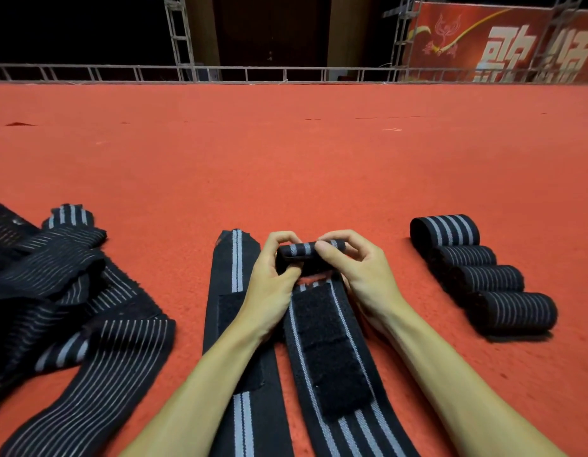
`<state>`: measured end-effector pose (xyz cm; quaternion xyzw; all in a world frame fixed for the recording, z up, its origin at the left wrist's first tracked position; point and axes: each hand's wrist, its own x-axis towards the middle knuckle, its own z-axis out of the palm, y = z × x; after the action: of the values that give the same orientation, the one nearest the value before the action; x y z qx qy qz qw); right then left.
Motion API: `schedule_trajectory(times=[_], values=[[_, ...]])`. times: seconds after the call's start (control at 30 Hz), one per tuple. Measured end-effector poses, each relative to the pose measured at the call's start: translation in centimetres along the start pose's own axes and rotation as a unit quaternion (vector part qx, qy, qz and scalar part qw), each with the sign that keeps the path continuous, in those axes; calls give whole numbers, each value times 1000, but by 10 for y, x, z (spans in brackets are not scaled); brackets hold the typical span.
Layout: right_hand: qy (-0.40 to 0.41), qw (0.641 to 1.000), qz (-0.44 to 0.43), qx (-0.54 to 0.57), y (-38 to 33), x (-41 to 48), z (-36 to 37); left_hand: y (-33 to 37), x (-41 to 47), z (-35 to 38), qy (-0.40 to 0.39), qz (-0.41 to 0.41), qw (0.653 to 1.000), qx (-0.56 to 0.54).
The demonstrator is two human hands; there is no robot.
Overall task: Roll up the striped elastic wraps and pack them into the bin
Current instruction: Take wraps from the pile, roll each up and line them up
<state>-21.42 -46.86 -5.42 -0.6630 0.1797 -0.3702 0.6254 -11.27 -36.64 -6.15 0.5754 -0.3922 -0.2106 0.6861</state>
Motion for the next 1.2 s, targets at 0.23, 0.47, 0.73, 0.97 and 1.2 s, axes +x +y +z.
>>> schedule_trajectory(times=[0.23,0.47,0.73,0.97,1.2], values=[[30,999,-31,20,1,-1,-4,-2,1,1,-36,-126,977,-167],[-4,998,-16,57,2,-1,-10,-7,0,2,-56,-145,972,-176],[-56,998,-14,1,12,3,-14,-7,-3,-2,-24,-59,995,-76],[-6,992,2,-125,7,2,-3,-5,-5,-4,-17,22,998,-48],[-20,988,52,-144,3,-1,4,-4,-6,-2,-67,0,997,-50]])
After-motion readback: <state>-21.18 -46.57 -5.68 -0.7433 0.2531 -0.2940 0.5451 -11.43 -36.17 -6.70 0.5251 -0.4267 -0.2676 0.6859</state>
